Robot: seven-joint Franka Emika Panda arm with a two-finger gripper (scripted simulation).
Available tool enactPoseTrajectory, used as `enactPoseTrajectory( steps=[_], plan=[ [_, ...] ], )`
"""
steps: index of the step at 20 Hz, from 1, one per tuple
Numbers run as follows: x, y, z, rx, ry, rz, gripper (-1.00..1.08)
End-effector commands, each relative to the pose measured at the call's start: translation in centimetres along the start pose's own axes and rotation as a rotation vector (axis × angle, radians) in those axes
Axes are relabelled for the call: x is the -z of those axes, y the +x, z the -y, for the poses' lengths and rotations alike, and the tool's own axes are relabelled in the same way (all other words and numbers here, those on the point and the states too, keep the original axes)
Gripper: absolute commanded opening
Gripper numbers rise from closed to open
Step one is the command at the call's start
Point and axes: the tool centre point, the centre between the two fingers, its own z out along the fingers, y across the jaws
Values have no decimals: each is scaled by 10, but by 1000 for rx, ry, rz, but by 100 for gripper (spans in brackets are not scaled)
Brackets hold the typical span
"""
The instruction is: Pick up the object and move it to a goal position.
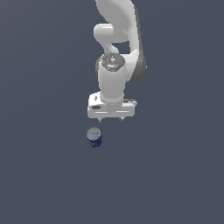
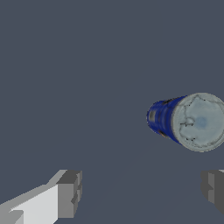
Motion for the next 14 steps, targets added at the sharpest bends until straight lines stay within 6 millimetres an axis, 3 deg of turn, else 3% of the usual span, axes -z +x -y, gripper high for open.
enactPoseTrajectory(
  steps=[1, 14],
  plan=[
    [-1, 2, -3, 18, 0, 0, 100],
    [-16, 17, -36, 221, 6, -2, 100]
  ],
)
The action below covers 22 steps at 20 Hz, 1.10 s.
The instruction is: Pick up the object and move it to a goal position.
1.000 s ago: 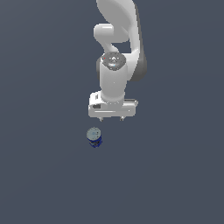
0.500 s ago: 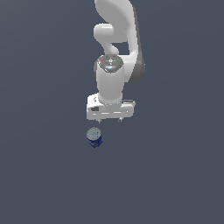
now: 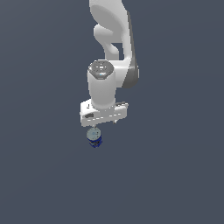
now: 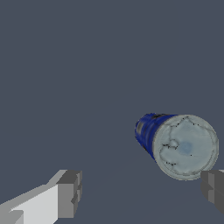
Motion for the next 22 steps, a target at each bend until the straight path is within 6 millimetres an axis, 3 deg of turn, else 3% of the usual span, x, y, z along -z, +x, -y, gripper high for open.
enactPoseTrajectory(
  steps=[1, 12, 22],
  plan=[
    [-4, 2, -9, 52, 2, -1, 100],
    [-20, 7, -46, 250, 10, -7, 100],
    [-26, 8, -60, 324, 13, -10, 100]
  ],
)
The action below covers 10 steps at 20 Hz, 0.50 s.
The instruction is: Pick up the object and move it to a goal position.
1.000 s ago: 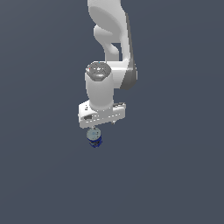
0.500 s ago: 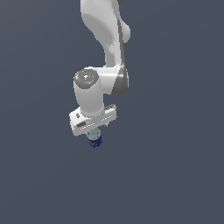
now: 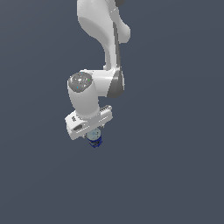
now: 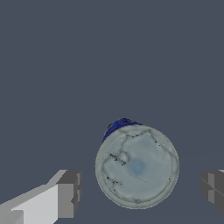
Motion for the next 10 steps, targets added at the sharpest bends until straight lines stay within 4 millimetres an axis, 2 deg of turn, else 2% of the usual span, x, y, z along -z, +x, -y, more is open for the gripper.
enactPoseTrajectory(
  steps=[1, 6, 10],
  plan=[
    [-1, 0, -1, 9, 0, -1, 100],
    [-4, 0, -1, 6, 0, 0, 100],
    [-20, -1, -1, 7, 0, 0, 100]
  ],
)
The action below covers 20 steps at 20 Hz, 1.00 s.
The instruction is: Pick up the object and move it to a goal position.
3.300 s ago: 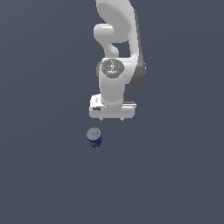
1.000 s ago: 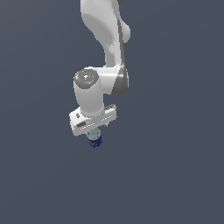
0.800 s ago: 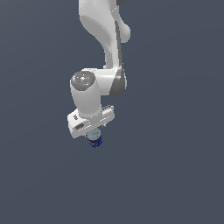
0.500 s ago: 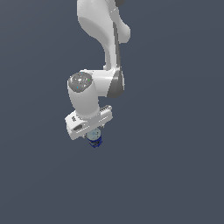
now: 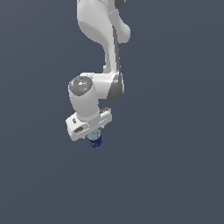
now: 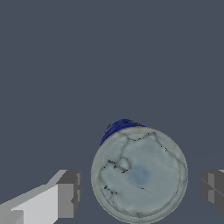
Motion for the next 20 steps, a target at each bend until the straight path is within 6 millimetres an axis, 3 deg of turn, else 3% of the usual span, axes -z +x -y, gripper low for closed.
enactPoseTrajectory(
  steps=[1, 6, 11, 12, 20],
  plan=[
    [-13, -1, 1, 1, 1, 1, 100],
    [-34, -1, 1, 3, 1, 1, 100],
    [-38, 0, 0, 3, 1, 1, 100],
    [-38, 0, 0, 3, 1, 1, -100],
    [-38, 0, 0, 3, 1, 1, -100]
  ],
)
